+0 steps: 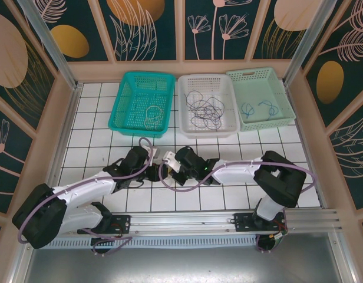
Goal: Untangle the cables
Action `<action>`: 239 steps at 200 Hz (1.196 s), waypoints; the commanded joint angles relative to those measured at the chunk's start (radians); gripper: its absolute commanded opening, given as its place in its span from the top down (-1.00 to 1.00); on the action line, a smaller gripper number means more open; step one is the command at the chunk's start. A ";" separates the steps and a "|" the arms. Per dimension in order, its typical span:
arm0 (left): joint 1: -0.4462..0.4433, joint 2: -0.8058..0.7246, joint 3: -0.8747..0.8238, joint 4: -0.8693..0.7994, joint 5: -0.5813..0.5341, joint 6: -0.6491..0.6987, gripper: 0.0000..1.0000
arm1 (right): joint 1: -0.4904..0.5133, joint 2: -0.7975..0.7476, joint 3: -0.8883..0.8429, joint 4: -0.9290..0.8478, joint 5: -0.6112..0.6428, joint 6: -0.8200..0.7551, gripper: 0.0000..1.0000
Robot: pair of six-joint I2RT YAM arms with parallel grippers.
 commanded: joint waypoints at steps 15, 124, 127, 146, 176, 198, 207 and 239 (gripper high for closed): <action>-0.007 0.010 0.010 -0.032 -0.043 0.018 0.14 | -0.018 -0.045 -0.018 0.048 -0.034 0.032 0.99; -0.007 0.123 0.026 0.052 -0.115 -0.054 0.75 | 0.018 -0.086 -0.061 0.060 0.002 0.012 1.00; -0.008 0.120 0.025 0.053 -0.120 -0.057 0.78 | 0.018 -0.087 -0.063 0.059 0.004 0.012 0.99; -0.007 0.092 0.023 0.044 -0.157 -0.064 0.99 | 0.019 -0.092 -0.075 0.052 0.018 0.013 1.00; -0.008 0.032 0.023 0.020 -0.205 -0.064 1.00 | 0.018 -0.099 -0.088 0.036 0.041 0.012 1.00; -0.006 -0.019 0.022 0.000 -0.234 -0.066 1.00 | 0.016 -0.100 -0.095 0.022 0.079 0.015 1.00; -0.007 -0.041 0.018 0.002 -0.236 -0.067 1.00 | 0.012 -0.102 -0.097 0.016 0.085 0.015 1.00; -0.006 -0.054 0.029 0.018 -0.218 -0.064 0.57 | 0.011 -0.109 -0.096 0.026 0.075 0.012 1.00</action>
